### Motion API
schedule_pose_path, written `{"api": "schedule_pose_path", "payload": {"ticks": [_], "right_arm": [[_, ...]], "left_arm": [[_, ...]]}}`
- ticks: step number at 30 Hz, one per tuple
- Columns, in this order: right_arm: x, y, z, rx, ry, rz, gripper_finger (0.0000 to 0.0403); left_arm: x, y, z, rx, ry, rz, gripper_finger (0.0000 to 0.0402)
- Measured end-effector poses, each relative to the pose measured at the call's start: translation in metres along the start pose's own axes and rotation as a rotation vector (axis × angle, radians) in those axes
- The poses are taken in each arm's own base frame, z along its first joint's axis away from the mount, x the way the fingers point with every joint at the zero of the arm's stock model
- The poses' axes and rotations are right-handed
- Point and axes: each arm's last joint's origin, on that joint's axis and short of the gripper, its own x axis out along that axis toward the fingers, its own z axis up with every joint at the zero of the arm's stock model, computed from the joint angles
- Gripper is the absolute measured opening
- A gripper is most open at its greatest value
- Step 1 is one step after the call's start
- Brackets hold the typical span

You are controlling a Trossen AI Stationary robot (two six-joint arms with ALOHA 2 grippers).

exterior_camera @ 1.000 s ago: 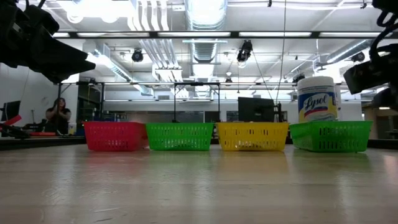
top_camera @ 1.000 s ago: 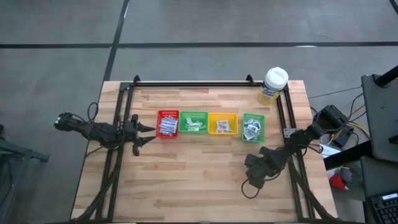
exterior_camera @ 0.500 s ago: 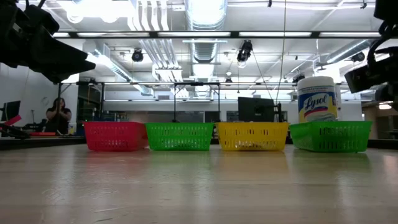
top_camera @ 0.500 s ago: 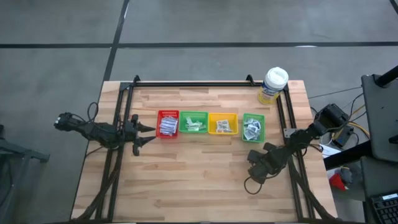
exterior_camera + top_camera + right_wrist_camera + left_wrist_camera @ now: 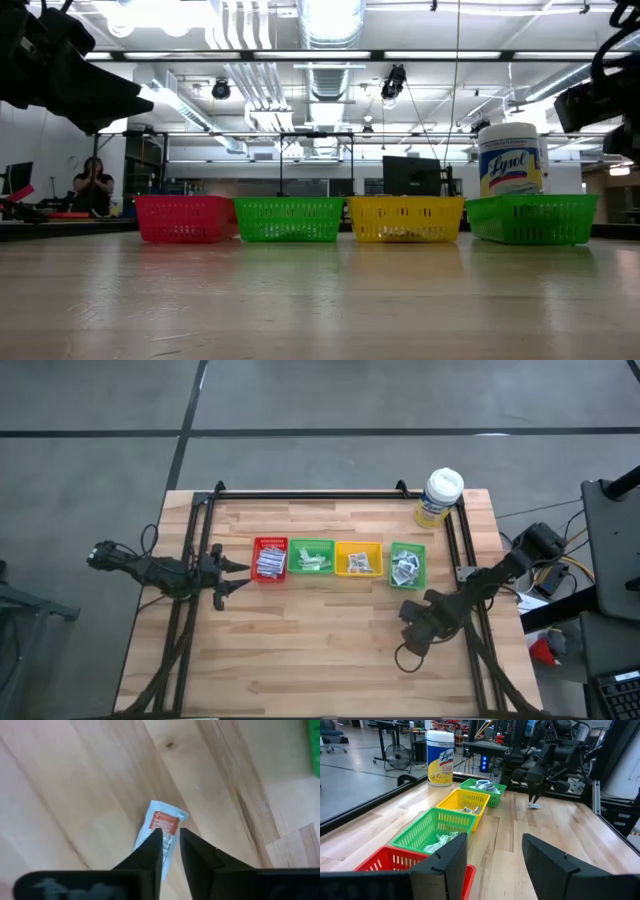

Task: Pick & Place First Aid Supplies
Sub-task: Put the orange ointment pack into the yellow bin

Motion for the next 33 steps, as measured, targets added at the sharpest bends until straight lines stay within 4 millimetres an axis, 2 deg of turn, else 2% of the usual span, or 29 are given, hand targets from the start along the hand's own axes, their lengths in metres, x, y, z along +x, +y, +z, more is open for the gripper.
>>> {"api": "schedule_pose_path", "payload": {"ticks": [8, 14, 20, 28, 33], "right_arm": [[-0.005, 0.0, -0.001, 0.09, 0.022, 0.039, 0.0119], [-0.002, 0.001, -0.001, 0.155, 0.043, 0.033, 0.0143], [0.003, 0.001, -0.001, 0.183, 0.051, 0.007, 0.0143], [0.022, 0.006, -0.001, 0.173, 0.086, -0.072, 0.0128], [0.026, 0.007, -0.002, 0.171, 0.093, -0.089, 0.0117]], "left_arm": [[0.0, 0.0, 0.0, 0.0, 0.0, 0.0, 0.0188], [0.0, 0.0, 0.0, 0.0, 0.0, 0.0, 0.0188], [0.0, 0.0, 0.0, 0.0, 0.0, 0.0, 0.0188], [0.0, 0.0, 0.0, 0.0, 0.0, 0.0, 0.0188], [0.0, 0.0, 0.0, 0.0, 0.0, 0.0, 0.0188]]}}
